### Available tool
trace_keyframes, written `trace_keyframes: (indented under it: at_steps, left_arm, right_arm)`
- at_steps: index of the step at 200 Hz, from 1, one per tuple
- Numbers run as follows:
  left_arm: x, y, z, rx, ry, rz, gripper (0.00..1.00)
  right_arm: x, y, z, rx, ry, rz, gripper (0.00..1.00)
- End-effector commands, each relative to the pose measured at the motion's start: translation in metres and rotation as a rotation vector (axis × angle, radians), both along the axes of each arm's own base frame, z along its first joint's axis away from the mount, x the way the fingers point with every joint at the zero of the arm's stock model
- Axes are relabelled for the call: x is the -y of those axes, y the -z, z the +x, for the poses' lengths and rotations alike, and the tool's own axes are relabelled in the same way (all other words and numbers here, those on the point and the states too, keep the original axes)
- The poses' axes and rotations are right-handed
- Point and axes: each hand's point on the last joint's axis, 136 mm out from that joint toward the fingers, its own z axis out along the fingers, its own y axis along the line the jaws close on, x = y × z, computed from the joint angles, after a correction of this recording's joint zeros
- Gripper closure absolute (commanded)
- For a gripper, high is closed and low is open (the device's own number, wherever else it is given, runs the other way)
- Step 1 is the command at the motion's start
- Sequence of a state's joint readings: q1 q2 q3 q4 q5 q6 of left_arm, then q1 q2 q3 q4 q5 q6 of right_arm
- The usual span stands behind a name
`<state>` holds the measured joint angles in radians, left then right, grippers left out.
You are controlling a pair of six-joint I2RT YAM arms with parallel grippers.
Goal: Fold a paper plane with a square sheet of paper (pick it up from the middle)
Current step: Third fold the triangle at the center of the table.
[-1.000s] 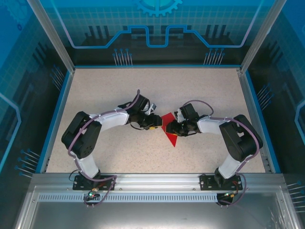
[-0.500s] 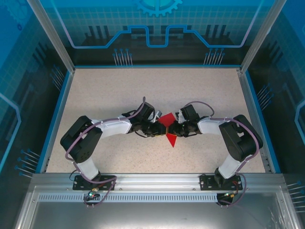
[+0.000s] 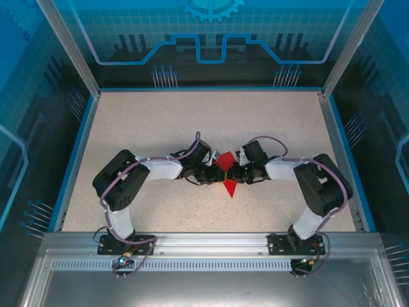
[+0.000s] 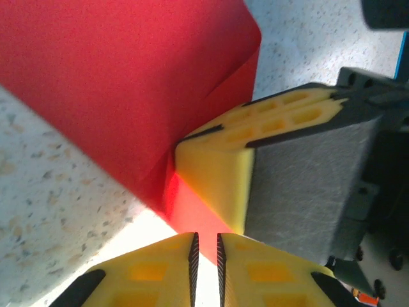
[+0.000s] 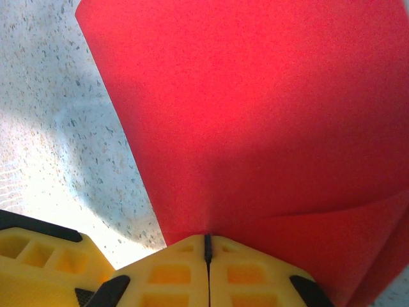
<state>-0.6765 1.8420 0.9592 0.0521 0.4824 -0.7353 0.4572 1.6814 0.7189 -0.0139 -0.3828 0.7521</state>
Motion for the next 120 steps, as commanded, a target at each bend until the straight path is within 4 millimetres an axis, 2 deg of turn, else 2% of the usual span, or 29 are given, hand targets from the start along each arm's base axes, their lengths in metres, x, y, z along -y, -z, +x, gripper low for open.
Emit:
trace_keyframes:
  at_steps: [1, 88, 120]
  left_arm:
    - [0.010, -0.001, 0.010, 0.017, -0.005, -0.011, 0.82]
    - [0.008, 0.017, 0.016, 0.017, 0.010, 0.066, 0.82]
    - [0.000, 0.020, 0.020, 0.016, -0.026, 0.063, 0.83]
  right_arm:
    - [0.011, 0.016, -0.015, -0.063, 0.000, -0.038, 0.96]
    - [0.014, 0.014, -0.016, -0.063, 0.003, -0.027, 1.00]
    - [0.015, 0.014, -0.016, -0.060, 0.008, -0.024, 1.00]
